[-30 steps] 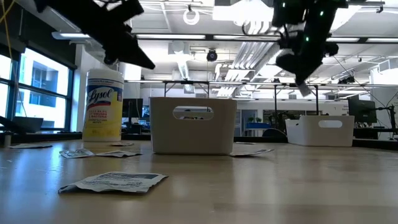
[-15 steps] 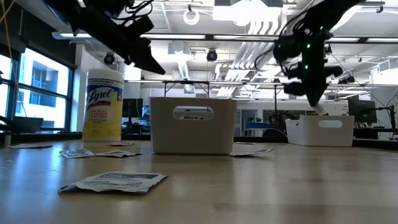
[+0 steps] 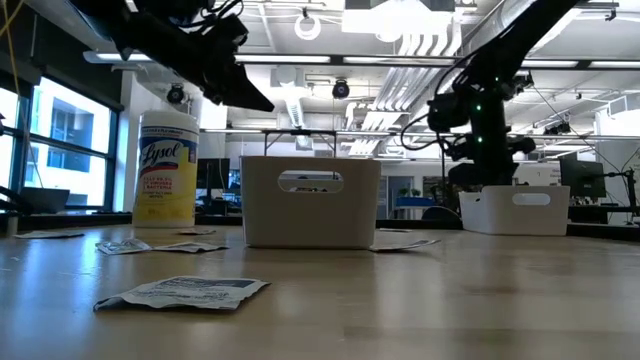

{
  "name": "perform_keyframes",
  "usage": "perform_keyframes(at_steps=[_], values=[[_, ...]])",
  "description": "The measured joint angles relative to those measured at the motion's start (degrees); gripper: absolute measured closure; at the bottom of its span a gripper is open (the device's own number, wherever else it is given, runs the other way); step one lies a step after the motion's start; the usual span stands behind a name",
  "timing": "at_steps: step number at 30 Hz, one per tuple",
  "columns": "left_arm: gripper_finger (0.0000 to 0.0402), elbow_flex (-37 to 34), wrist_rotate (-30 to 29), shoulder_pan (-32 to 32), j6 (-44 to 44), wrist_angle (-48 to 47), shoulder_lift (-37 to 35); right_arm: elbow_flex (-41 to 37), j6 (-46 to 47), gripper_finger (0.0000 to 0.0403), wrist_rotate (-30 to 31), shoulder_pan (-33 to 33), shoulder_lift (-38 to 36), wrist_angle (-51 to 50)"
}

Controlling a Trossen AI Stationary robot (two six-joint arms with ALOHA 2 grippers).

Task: Pick & Place First Aid Supplies
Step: Put the orange pad into the white bin

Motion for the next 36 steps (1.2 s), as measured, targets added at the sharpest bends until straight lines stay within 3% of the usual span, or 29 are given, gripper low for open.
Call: perform_keyframes(at_steps=[9,18,23,28,36], values=[[0.0399,0.0,3.9,0.0,-3.1,-1.4,0.0,0.0,-1.7,0.0308,0.2,0.1,-3.3,-0.8],[0.0399,0.0,3.8,-7.2,-3.6,-1.3,0.0,0.0,4.2,0.0318,-3.3,10.0,-14.6,-4.8],[0.0399,0.0,2.2,-13.1,-4.9,-0.3,0.0,0.0,13.3,0.0331,-7.4,22.7,-18.4,-4.2],[0.0399,0.0,-4.5,-18.2,-6.7,-0.4,-0.1,0.0,21.6,0.0340,-7.4,40.0,-17.9,-1.1],[0.0399,0.0,-7.0,-25.1,-12.5,-1.4,-0.1,0.0,31.9,0.0332,0.3,66.0,-12.3,4.3]])
